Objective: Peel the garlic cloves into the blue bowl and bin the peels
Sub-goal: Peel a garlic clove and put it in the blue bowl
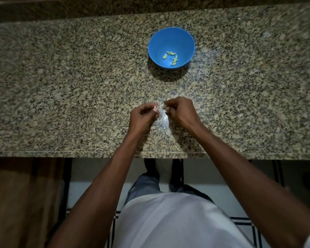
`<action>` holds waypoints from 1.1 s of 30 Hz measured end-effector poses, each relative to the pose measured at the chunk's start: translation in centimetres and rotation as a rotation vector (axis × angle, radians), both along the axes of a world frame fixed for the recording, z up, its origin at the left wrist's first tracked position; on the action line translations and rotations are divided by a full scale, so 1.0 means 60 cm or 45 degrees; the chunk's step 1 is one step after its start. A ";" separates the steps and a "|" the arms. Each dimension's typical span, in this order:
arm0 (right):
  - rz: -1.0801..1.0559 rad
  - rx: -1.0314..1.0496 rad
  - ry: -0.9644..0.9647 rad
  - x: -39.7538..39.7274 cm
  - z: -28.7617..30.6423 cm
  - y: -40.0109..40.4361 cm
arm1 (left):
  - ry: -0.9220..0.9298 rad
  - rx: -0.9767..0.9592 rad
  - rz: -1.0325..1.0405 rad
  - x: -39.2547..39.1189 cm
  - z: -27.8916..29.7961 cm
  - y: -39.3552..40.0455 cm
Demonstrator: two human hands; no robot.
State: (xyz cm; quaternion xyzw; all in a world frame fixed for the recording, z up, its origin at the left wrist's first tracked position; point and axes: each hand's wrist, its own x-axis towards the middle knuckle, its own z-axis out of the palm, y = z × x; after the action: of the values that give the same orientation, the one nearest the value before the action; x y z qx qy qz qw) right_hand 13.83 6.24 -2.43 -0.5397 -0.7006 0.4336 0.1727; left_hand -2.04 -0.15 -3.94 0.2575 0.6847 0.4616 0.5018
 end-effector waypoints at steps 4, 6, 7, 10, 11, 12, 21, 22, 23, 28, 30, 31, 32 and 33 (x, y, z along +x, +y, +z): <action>-0.058 0.144 0.024 -0.003 -0.001 -0.012 | -0.099 -0.023 0.066 -0.001 0.002 0.001; -0.110 0.002 0.099 -0.002 -0.005 -0.018 | -0.090 -0.004 0.048 0.000 0.002 0.001; -0.128 -0.127 0.174 -0.002 -0.007 -0.020 | -0.078 0.006 0.027 0.000 0.001 0.001; -0.227 -0.512 0.501 -0.004 -0.008 -0.024 | -0.018 0.057 -0.036 -0.001 -0.001 -0.003; -0.284 -0.601 0.588 -0.003 -0.008 -0.024 | 0.032 0.083 -0.066 -0.002 -0.003 -0.004; -0.332 -0.665 0.644 -0.002 -0.009 -0.024 | 0.084 0.103 -0.100 -0.004 -0.003 -0.006; -0.642 -1.231 0.938 0.014 -0.020 -0.027 | 0.259 0.158 -0.256 0.000 -0.005 -0.017; -0.682 -1.278 0.968 0.013 -0.020 -0.027 | 0.279 0.165 -0.273 0.002 -0.005 -0.015; -0.707 -1.316 0.987 0.013 -0.021 -0.025 | 0.298 0.179 -0.289 0.004 -0.004 -0.013; -0.663 -1.332 0.939 0.023 -0.009 -0.010 | 0.255 0.248 -0.260 0.010 -0.005 -0.014; -0.579 -1.275 0.888 0.028 -0.004 -0.007 | 0.175 0.210 -0.209 0.011 -0.006 -0.015; -0.530 -1.248 0.866 0.030 -0.001 -0.006 | 0.143 0.194 -0.192 0.012 -0.007 -0.016; -0.488 -1.224 0.844 0.032 0.002 -0.005 | 0.120 0.181 -0.183 0.013 -0.008 -0.016; -0.456 -1.194 0.820 0.033 0.004 -0.005 | 0.107 0.170 -0.181 0.014 -0.008 -0.016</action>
State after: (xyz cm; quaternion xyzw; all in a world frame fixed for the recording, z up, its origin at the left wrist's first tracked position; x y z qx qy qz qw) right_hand 15.81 5.95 -2.17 -0.5094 -0.2449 0.8027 0.1901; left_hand -1.21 -1.12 -4.39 0.3575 0.6528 0.4583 0.4858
